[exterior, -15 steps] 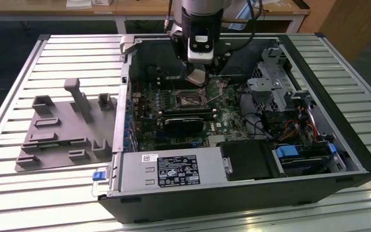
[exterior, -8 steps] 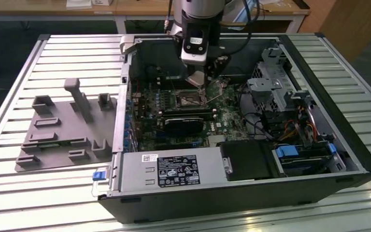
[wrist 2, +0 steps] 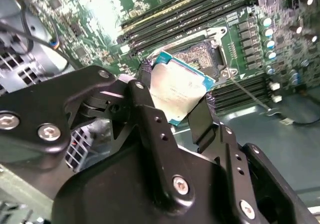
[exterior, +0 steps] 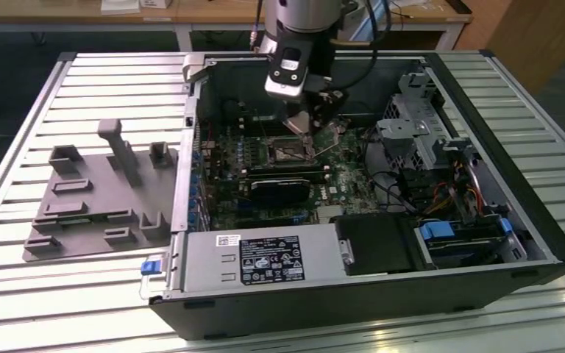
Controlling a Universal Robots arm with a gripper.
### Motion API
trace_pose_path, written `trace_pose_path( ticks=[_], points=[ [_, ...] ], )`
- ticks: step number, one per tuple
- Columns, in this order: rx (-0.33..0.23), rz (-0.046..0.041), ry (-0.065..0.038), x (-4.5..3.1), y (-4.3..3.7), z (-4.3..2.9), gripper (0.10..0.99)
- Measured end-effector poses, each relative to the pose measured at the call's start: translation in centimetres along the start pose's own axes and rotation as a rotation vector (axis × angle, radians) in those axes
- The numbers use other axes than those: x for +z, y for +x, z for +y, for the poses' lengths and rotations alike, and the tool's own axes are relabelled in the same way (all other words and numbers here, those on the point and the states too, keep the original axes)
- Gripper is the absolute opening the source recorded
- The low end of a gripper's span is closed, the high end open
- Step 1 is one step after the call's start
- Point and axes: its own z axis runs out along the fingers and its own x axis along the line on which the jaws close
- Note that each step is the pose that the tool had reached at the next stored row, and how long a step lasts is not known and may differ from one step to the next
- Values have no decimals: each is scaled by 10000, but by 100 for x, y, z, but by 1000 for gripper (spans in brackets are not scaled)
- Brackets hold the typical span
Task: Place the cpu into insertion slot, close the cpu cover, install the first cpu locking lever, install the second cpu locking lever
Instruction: 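Place the cpu into insertion slot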
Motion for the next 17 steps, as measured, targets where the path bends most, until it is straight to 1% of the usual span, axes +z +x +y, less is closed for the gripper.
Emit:
trace_pose_path(
  ticks=[7, 17],
  points=[
    [1205, -108, 21, 46, 1, -5, 537],
    [2690, -242, 49, 103, 8, -17, 537]
  ],
)
